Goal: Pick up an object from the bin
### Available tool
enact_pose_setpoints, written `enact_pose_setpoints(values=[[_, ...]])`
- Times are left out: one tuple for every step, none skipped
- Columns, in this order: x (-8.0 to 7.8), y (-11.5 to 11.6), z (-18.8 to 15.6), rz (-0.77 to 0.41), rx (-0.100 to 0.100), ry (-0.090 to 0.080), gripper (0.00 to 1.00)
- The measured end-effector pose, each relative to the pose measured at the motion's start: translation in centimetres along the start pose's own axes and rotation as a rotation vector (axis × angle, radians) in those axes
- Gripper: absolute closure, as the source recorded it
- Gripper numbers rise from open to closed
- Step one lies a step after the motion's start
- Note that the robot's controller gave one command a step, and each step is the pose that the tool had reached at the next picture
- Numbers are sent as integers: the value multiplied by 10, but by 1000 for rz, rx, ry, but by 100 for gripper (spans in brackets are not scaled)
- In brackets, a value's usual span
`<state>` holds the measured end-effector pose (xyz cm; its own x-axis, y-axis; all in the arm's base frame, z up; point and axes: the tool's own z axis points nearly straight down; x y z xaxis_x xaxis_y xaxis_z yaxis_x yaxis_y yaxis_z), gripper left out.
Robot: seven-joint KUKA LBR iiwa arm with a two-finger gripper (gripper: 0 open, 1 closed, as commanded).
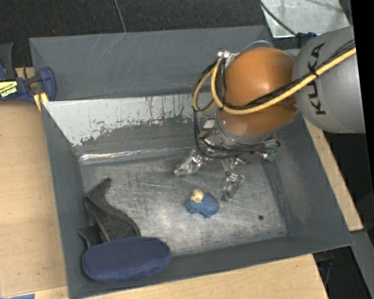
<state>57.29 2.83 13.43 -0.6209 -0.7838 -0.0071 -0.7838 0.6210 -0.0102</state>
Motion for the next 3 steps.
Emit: enact_pose_setpoints(values=[[7, 42, 26, -55, -13, 7, 0], [7, 18, 53, -30, -9, 4, 0], [7, 19, 51, -31, -9, 3, 100]])
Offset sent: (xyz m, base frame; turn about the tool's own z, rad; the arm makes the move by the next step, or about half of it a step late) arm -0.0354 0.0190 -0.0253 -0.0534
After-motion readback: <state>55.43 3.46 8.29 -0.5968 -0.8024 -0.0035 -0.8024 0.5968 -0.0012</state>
